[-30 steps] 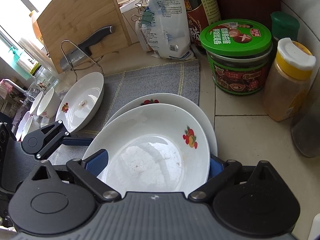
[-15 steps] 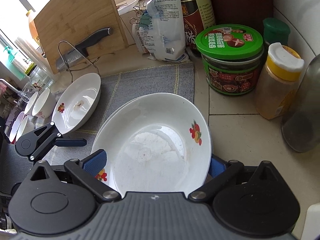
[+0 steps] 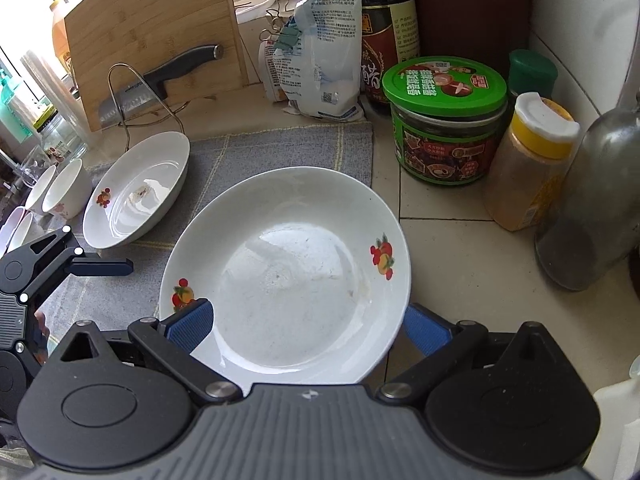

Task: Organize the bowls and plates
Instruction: 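Open both grippers and release the plate onto the stack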

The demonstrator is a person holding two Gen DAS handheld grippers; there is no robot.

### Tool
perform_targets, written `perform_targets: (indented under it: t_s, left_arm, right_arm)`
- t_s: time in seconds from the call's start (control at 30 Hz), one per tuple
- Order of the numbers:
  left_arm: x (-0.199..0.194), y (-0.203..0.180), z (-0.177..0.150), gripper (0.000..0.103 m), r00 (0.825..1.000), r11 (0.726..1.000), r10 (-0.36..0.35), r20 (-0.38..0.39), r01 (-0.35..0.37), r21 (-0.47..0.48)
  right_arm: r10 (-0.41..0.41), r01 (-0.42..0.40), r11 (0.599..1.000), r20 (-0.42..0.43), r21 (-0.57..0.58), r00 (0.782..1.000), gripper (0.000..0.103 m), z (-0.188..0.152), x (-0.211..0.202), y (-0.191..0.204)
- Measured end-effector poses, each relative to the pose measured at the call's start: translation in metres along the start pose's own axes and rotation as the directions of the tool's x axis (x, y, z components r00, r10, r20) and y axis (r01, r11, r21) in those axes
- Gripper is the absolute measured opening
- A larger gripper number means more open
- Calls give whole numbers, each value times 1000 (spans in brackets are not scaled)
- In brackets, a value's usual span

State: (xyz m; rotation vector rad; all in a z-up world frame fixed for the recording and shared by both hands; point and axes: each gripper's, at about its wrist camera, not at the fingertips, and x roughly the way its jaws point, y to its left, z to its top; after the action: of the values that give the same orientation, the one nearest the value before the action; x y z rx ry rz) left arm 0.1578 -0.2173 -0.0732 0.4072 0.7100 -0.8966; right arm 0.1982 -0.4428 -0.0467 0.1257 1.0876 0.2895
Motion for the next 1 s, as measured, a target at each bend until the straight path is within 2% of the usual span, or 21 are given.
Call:
perform_targets:
  t_s: [0.23,0.37,0.47,0.73,1.0]
  left_arm:
    - [-17,-3,-6,102,998,996,61,34,-58,-71]
    - [-26,-6,-13,102,993,984,114,32,-108,-139]
    - [-34,-5,-19,102,988,972,151,24,-144,-188]
    - [-56,6,-47,102,967,914,254,-32,-251,-318]
    - [-71,38,-85,102,948,865,308,-87,-316,-390]
  right_arm:
    - [-31,37,996,69,-82,997,103,-6,-3,28]
    - [-51,68,986,117,-154,992,103,-11,-4,49]
    - [-32,57,982,138,-179,990,103,-13,-4,61]
    - [26,9,975,155,-221,988,103,-19,7,100]
    - [-11,48,968,147,-248,989,103,-27,22,144]
